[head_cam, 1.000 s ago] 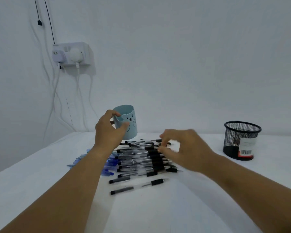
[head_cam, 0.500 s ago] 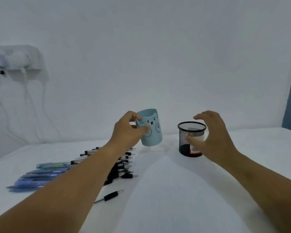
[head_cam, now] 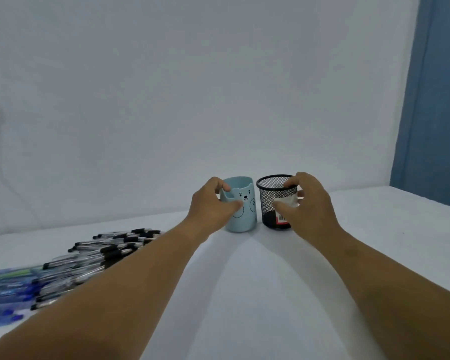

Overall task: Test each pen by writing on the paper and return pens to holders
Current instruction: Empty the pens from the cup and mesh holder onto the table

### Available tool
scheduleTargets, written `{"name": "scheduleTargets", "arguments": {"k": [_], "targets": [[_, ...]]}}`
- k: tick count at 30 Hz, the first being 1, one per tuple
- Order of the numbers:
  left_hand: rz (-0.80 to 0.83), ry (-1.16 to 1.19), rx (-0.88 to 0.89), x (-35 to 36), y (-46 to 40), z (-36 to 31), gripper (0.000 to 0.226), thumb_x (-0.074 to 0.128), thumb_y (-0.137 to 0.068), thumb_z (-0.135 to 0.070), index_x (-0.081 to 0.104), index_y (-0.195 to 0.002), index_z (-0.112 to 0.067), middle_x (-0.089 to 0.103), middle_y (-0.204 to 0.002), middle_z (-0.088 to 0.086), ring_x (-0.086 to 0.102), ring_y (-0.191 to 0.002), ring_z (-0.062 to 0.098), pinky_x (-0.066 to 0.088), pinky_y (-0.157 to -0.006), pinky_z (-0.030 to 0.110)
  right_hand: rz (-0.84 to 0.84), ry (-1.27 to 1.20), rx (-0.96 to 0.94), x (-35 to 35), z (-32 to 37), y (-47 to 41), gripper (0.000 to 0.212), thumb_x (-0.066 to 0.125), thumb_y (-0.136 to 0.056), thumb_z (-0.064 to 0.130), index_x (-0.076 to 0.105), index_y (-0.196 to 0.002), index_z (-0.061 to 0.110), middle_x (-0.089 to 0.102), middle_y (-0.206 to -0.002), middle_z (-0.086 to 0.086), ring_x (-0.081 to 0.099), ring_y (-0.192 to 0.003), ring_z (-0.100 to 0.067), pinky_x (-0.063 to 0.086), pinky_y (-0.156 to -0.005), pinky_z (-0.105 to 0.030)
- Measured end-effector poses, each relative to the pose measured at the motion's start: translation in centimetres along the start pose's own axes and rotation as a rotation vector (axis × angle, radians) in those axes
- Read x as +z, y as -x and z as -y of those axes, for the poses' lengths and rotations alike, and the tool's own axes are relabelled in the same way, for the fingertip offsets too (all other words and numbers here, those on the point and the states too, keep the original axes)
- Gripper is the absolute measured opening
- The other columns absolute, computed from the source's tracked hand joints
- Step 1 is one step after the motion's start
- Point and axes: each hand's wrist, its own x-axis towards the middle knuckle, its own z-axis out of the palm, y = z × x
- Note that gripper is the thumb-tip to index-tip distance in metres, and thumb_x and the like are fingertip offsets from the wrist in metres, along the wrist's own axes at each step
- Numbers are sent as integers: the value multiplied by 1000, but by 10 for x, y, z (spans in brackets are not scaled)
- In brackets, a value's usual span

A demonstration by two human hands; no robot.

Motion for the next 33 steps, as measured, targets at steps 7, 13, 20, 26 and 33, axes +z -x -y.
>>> {"name": "scheduleTargets", "arguments": {"k": [7,13,20,26,33], "targets": [[17,10,-5,17,-5,1,50,83,-79,-25,49,-115,-33,58,-121,0,64,-105,25,52,-68,28,43,6,155,-2,-7,1,59,76,-77,16,45,-125,29,59,-111,4,58,-96,-19,54,-81,-39],[25,22,-29,12,-3,0,74,84,-79,-22,38,-136,-29,56,-119,-2,64,-99,19,47,-64,22,81,-41,221,-3,-7,3,66,75,-82,16,37,-134,28,56,-116,5,60,-98,-18,56,-78,-38],[34,29,-44,11,-3,3,84,84,-79,-24,32,-145,-32,54,-126,-3,59,-112,24,45,-75,28,126,33,236,-3,-4,5,67,73,-90,25,31,-142,26,56,-112,1,60,-98,-24,52,-83,-38],[21,-119,-11,-25,11,-1,80,82,-82,-32,32,-145,-35,51,-129,-2,52,-113,19,43,-83,29,-17,85,118,-8,18,13,81,77,-84,27,27,-147,24,39,-148,-2,35,-140,-19,41,-99,-35],[14,-414,96,-140,49,11,30,78,-85,-31,60,-109,-36,64,-111,-14,58,-106,8,42,-76,14,229,-44,-253,12,83,39,25,72,-88,15,63,-107,29,66,-106,18,59,-98,2,41,-83,-5]]}}
